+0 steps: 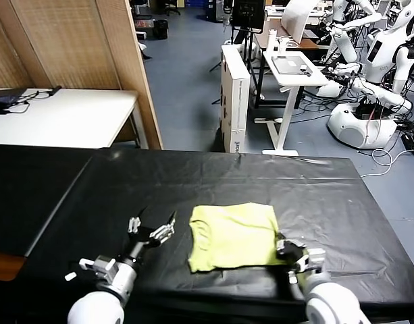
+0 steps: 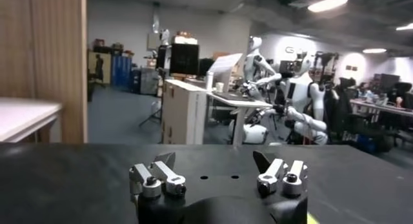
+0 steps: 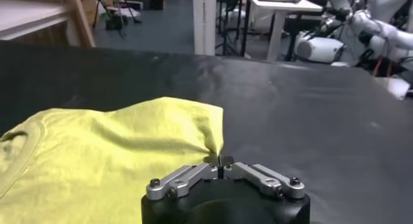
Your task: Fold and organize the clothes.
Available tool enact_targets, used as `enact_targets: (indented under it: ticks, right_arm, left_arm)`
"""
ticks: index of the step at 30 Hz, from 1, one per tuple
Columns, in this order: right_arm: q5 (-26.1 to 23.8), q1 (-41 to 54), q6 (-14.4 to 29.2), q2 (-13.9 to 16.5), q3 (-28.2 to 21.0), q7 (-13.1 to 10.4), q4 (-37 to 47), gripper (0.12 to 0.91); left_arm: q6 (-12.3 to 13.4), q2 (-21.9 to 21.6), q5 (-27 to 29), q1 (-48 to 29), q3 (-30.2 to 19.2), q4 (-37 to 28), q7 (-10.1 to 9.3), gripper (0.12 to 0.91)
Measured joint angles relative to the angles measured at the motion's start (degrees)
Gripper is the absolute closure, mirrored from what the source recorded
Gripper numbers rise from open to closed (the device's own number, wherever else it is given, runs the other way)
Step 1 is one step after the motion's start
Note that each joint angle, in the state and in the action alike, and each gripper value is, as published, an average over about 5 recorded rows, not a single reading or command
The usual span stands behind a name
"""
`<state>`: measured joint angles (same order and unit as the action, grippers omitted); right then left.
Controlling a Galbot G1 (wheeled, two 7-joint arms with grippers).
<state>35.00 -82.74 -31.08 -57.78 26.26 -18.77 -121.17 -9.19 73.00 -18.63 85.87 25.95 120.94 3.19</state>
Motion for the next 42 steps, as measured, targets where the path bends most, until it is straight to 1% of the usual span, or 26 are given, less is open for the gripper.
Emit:
enact_targets:
  ticks: [1, 3, 4, 7, 8, 10, 11, 13, 14, 15, 17, 19, 21, 24, 26, 29, 32, 34, 38, 42]
  right_arm:
    - [0.1, -0.4, -0.2, 0.3, 0.6, 0.1, -0.3, 0.882]
    - [0.4, -1.3, -0.6, 0.9, 1.9, 0.1, -1.0, 0.846]
    - [0.4, -1.9, -0.8, 1.2, 2.5, 0.1, -1.5, 0.809]
    - [0.4, -3.8, -1.6, 2.0, 4.1, -0.2, -2.8, 0.643]
    - [0.2, -4.4, -1.6, 2.2, 4.6, -0.3, -3.2, 0.567]
    - [-0.1, -5.8, -1.0, 2.5, 5.4, -0.1, -3.7, 0.454]
    - [-0.2, -6.4, 0.0, 2.6, 5.6, 0.4, -3.8, 0.378]
    - [-0.5, -7.7, 3.4, 2.7, 5.9, 1.9, -3.8, 0.270]
    - [-0.7, -8.2, 5.7, 2.7, 6.0, 2.9, -3.7, 0.213]
    - [-1.1, -8.8, 8.4, 2.6, 6.0, 3.8, -3.6, 0.175]
    - [-2.5, -9.7, 14.3, 2.3, 6.3, 5.4, -3.3, 0.133]
    - [-4.5, -10.7, 20.5, 1.8, 6.9, 6.4, -3.1, 0.123]
    - [-6.8, -11.9, 26.4, 1.1, 7.4, 6.8, -3.2, 0.119]
    - [-10.9, -14.3, 33.7, -0.2, 8.1, 6.4, -4.0, 0.119]
    - [-13.2, -16.3, 36.4, -1.1, 8.4, 5.4, -4.6, 0.118]
    - [-15.9, -19.6, 37.6, -2.5, 8.5, 3.6, -5.7, 0.118]
    - [-18.1, -23.3, 37.2, -4.1, 8.2, 2.2, -6.8, 0.118]
    - [-19.0, -25.7, 36.1, -5.1, 8.0, 1.6, -7.4, 0.118]
    - [-18.6, -29.7, 33.6, -6.4, 8.4, 1.7, -8.5, 0.118]
    - [-18.2, -32.3, 32.9, -6.8, 8.8, 2.4, -9.1, 0.118]
  left_arm:
    - [0.2, 0.0, 0.0, 0.0, 0.1, -0.2, -0.02, 0.123]
    - [0.5, -0.2, 0.0, 0.1, 0.2, -0.4, -0.08, 0.123]
    - [0.5, -0.2, -0.1, 0.2, 0.3, -0.5, -0.11, 0.123]
    - [0.4, -0.5, -0.2, 0.2, 0.2, -0.5, -0.18, 0.123]
    - [0.4, -0.5, -0.3, 0.2, 0.1, -0.6, -0.19, 0.123]
    - [0.4, -0.6, -0.3, 0.3, 0.0, -0.5, -0.22, 0.123]
    - [0.5, -0.6, -0.3, 0.4, -0.1, -0.5, -0.32, 0.123]
    - [1.4, -0.7, -0.1, 0.7, -0.4, -0.3, -1.17, 0.123]
    - [2.2, -0.9, 0.1, 0.9, -0.6, -0.1, -1.99, 0.123]
    - [3.2, -1.0, 0.4, 1.2, -0.9, 0.1, -3.12, 0.123]
    - [5.6, -1.5, 1.3, 2.0, -1.6, 0.5, -5.82, 0.123]
    - [7.6, -2.3, 1.7, 2.9, -2.1, 1.0, -7.91, 0.123]
    - [8.2, -3.3, 1.3, 4.1, -2.3, 1.6, -9.01, 0.123]
    - [7.3, -5.4, -0.3, 6.5, -2.0, 3.0, -10.80, 0.123]
    - [6.3, -7.1, -1.4, 8.7, -1.4, 4.2, -12.35, 0.123]
    - [5.8, -9.6, -2.4, 12.7, -0.2, 6.1, -13.86, 0.123]
    - [5.7, -11.3, -2.5, 16.7, 1.2, 7.7, -14.35, 0.123]
    - [5.3, -11.9, -2.6, 19.1, 2.1, 8.6, -14.72, 0.123]
    - [4.2, -12.1, -2.2, 21.9, 3.2, 9.6, -16.09, 0.123]
    - [4.0, -12.0, -2.1, 23.3, 3.6, 10.0, -16.14, 0.123]
